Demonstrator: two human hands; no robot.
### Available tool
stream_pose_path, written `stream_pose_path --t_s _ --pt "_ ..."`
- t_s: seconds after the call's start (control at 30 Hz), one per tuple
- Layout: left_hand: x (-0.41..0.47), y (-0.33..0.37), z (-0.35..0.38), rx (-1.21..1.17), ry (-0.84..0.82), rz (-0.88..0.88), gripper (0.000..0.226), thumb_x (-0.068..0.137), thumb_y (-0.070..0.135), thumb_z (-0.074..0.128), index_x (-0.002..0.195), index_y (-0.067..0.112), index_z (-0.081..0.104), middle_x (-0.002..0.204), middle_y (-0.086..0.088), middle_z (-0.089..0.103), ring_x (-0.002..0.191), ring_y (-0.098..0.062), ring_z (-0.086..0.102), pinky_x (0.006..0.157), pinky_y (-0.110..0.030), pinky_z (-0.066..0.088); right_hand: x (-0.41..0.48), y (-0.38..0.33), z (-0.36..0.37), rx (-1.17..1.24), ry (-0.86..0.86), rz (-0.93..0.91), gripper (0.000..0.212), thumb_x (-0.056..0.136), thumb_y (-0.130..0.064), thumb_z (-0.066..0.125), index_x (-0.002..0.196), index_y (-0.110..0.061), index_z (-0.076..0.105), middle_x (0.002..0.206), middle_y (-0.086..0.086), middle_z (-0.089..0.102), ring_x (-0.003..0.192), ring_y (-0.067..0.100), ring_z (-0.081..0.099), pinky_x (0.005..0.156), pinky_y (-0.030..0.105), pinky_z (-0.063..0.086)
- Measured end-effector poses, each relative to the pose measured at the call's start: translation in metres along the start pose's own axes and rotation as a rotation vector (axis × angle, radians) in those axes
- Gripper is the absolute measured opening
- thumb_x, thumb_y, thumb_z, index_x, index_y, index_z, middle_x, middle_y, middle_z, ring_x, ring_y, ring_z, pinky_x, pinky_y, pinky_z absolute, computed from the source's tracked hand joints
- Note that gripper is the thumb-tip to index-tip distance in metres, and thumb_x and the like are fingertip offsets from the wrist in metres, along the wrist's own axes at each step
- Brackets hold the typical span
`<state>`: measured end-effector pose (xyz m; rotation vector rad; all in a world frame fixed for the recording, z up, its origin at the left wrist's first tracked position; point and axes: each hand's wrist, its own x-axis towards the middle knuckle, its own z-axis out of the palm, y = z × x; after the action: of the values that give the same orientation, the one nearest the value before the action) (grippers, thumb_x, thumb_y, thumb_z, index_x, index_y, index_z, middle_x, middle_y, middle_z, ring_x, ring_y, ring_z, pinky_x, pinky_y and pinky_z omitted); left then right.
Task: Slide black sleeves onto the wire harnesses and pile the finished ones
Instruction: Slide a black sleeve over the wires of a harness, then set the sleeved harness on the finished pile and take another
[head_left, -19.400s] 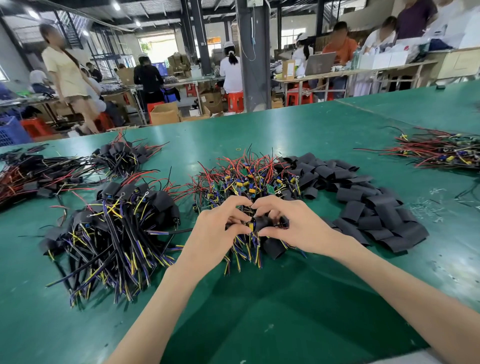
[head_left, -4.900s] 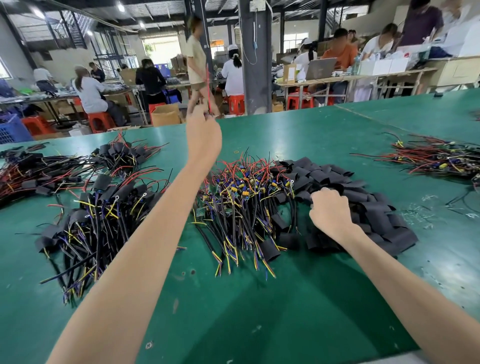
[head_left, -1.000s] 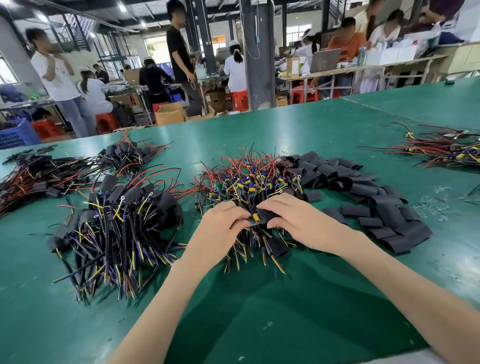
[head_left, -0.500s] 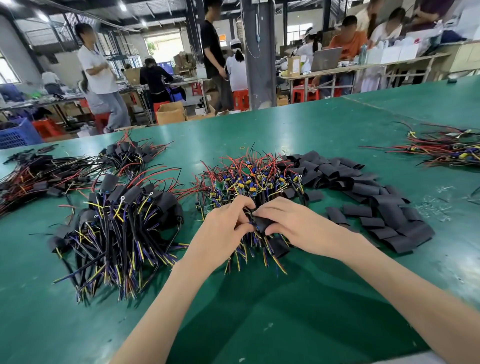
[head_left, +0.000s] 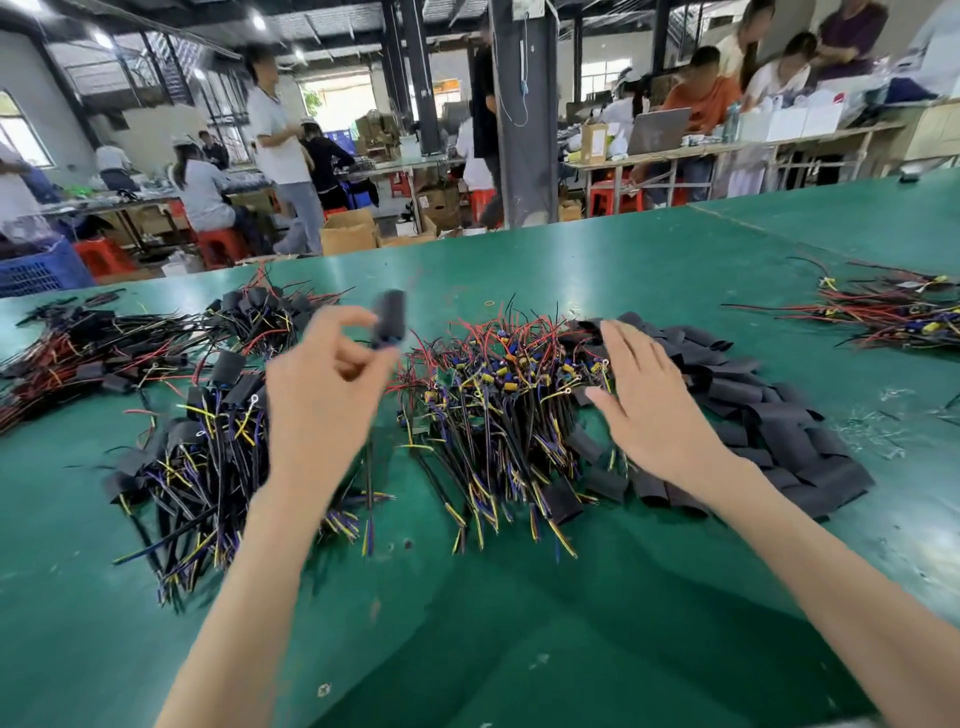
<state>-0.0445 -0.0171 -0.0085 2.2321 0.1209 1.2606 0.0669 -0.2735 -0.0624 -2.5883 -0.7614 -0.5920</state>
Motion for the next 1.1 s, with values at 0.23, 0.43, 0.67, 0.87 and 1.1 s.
stream_pose_path --t_s 0.23,0.43,0.67,0.87,1.1 --pt "0.03 -0.067 -0.045 0.5 0.142 -0.353 0.022 0.086 0.024 0.063 0.107 0.017 0.063 0.09 -0.013 0.072 0.096 -0.036 0.062 0.077 -0.041 0.047 -0.003 0.018 0.002 -0.234 -0.257 0.439 0.039 0.094 -0.027 0.048 0.126 -0.008 0.037 0.13 0.017 0.039 0.123 0.038 0.035 0.091 0.051 0.04" --pt "0.02 -0.092 -0.041 0.5 0.039 -0.375 0.02 0.088 0.021 0.061 0.105 0.011 0.066 0.099 -0.02 0.067 0.107 -0.04 0.052 0.086 -0.044 0.043 -0.001 0.023 -0.004 -0.253 -0.29 0.418 0.034 0.093 -0.035 0.05 0.113 -0.008 0.048 0.118 0.016 0.053 0.111 0.035 0.051 0.08 0.039 0.044" --pt "0.018 -0.055 -0.027 0.592 0.217 -0.281 0.031 0.086 0.02 0.057 0.115 0.011 0.06 0.121 -0.024 0.047 0.116 -0.042 0.037 0.093 -0.048 0.029 0.0 0.034 -0.02 -0.146 -0.615 0.404 0.065 0.076 -0.06 0.063 0.122 -0.017 0.048 0.123 0.01 0.043 0.105 0.027 0.052 0.082 0.035 0.043" --pt "0.013 -0.006 0.035 0.348 -0.086 -0.098 0.019 0.087 0.019 0.056 0.102 0.015 0.068 0.11 -0.013 0.059 0.109 -0.031 0.046 0.091 -0.036 0.032 0.001 0.036 -0.022 -0.148 -0.665 0.382 0.058 0.078 -0.054 0.064 0.121 -0.018 0.045 0.119 0.008 0.039 0.075 0.023 0.059 0.072 0.03 0.05" --pt "0.008 0.004 0.103 0.278 -0.372 -0.166 0.026 0.091 0.019 0.049 0.113 0.014 0.063 0.115 -0.014 0.057 0.113 -0.031 0.045 0.097 -0.039 0.037 0.002 0.041 -0.013 -0.087 -0.658 0.271 0.049 0.081 -0.04 0.069 0.124 -0.024 0.049 0.103 0.001 0.033 0.087 0.022 0.048 0.073 0.03 0.039"
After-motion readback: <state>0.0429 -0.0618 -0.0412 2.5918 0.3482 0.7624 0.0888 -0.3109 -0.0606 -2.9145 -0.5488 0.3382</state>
